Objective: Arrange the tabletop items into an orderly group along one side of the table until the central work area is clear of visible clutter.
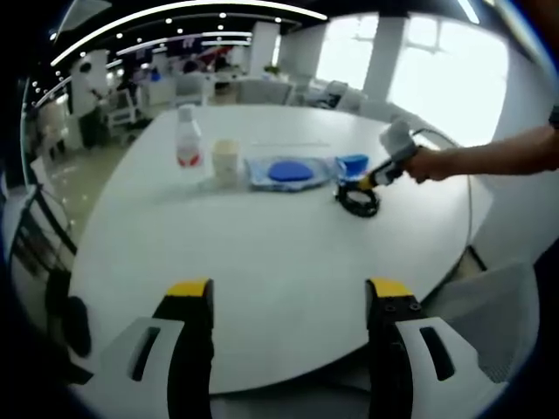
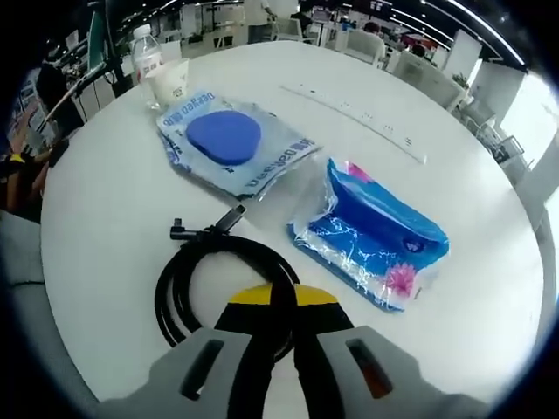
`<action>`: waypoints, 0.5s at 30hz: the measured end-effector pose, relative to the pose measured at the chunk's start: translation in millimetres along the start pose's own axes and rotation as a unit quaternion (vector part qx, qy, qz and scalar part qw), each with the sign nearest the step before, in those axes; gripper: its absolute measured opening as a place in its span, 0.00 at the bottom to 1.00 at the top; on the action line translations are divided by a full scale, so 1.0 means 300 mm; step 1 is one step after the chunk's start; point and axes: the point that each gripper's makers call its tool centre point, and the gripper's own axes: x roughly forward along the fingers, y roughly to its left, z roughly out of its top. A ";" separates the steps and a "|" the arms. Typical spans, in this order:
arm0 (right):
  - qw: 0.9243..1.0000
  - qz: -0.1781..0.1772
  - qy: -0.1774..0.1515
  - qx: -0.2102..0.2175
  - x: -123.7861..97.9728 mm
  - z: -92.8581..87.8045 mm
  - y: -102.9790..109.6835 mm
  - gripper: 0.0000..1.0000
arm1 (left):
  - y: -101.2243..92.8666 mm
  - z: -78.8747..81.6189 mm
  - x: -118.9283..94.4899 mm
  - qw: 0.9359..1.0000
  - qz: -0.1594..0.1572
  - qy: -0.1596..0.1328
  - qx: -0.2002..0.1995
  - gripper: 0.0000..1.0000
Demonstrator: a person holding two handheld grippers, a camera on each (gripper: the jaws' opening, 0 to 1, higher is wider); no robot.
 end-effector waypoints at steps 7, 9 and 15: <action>1.000 -0.005 -0.004 0.021 -0.007 -0.001 -0.007 0.13 | 0.000 -0.004 0.001 1.000 -0.001 0.001 0.001 0.68; 1.000 -0.007 -0.005 0.027 -0.010 -0.003 -0.011 0.17 | 0.000 -0.003 0.000 1.000 -0.001 0.000 0.000 0.68; 0.997 0.005 -0.041 0.060 -0.038 0.037 -0.013 0.23 | 0.003 -0.002 0.000 1.000 0.000 0.000 0.001 0.68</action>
